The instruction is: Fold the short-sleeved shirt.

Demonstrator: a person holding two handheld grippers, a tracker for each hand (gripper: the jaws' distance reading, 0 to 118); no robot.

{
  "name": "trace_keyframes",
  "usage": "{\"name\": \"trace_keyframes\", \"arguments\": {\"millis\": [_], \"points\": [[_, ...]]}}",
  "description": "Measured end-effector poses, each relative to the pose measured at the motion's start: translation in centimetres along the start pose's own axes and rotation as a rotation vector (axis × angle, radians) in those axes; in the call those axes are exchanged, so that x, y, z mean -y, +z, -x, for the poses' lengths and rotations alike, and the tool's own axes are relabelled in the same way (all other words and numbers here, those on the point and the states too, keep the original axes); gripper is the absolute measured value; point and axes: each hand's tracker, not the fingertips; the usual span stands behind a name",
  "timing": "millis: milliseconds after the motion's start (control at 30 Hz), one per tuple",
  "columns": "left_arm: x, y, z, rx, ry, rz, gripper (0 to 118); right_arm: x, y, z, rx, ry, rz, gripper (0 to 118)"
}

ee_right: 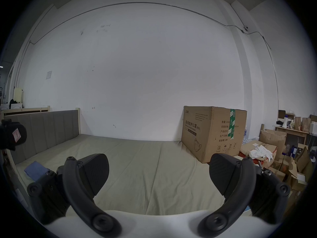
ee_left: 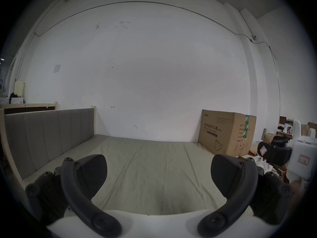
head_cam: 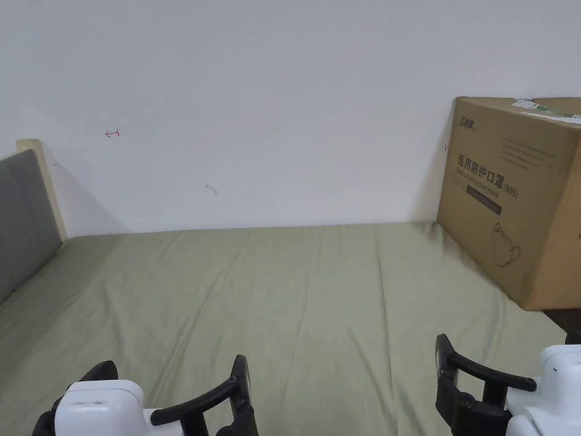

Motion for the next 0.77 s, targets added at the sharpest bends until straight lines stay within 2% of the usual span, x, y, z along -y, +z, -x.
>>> {"name": "trace_keyframes", "arguments": {"millis": [367, 767], "points": [[-1.3, 0.3, -1.3, -0.036, -0.036, 0.031, 118, 0.3, -0.2, 0.4, -0.01, -0.003, 0.017, 117], [-1.4, 0.3, -1.0, -0.063, 0.022, 0.041, 118, 0.5, -0.1, 0.3, -0.009, -0.003, 0.025, 117]]}}
